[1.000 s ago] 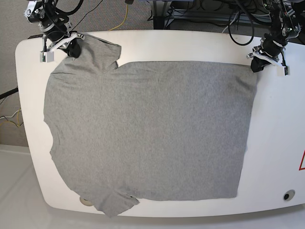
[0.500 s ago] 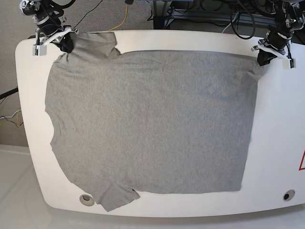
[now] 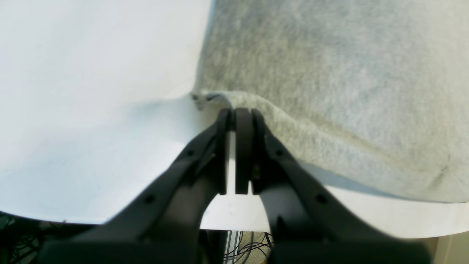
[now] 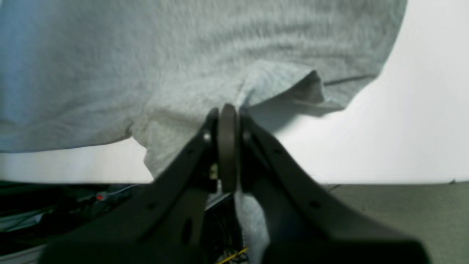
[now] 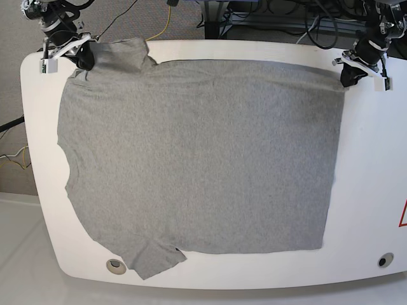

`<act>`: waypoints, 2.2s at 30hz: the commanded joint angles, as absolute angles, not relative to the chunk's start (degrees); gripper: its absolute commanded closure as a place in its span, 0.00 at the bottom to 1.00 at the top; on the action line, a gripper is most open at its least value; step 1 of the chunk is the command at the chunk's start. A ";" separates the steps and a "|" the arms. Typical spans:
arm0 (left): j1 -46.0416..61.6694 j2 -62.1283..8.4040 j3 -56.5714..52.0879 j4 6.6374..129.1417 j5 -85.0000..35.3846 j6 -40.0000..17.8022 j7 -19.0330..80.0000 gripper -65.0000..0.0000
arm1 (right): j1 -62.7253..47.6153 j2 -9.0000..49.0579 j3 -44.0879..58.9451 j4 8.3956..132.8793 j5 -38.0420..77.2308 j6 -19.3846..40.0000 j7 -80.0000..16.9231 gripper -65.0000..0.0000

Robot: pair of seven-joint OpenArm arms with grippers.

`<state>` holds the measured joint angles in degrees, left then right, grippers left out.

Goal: Fold the T-shirt properly
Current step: 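Lift the gripped shirt edge with both grippers, pulling it taut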

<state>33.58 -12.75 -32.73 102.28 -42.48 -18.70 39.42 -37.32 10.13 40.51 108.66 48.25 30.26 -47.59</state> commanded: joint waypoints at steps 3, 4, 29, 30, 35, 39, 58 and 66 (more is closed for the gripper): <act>33.50 -13.47 -33.21 103.32 -43.29 -18.92 38.19 1.00 | -37.38 10.84 40.99 109.56 49.50 30.25 -46.45 1.00; 33.45 -13.47 -33.27 103.30 -43.34 -18.94 38.23 1.00 | -37.25 10.81 40.94 109.54 49.59 30.13 -46.43 1.00; 33.18 -13.52 -33.04 103.41 -42.96 -19.02 39.40 1.00 | -36.61 10.24 41.32 115.29 48.66 30.39 -46.33 1.00; 32.66 -13.48 -33.06 103.46 -42.96 -19.04 39.45 1.00 | -35.99 10.25 41.42 115.33 48.69 30.27 -46.37 1.00; 31.95 -13.45 -33.11 103.88 -43.01 -18.83 39.59 1.00 | -34.92 10.29 42.18 114.81 48.92 30.33 -46.85 1.00; 32.28 -13.46 -33.15 104.42 -43.03 -18.62 39.69 1.00 | -34.94 10.26 43.14 114.51 49.16 30.59 -47.21 1.00; 25.61 -13.46 -32.89 104.11 -43.93 -18.46 40.94 1.00 | -27.63 10.86 43.53 113.23 48.99 30.90 -47.50 1.00; 21.76 -13.43 -32.66 102.80 -43.98 -18.45 41.92 1.00 | -23.38 10.90 43.17 112.40 47.53 31.05 -47.55 1.00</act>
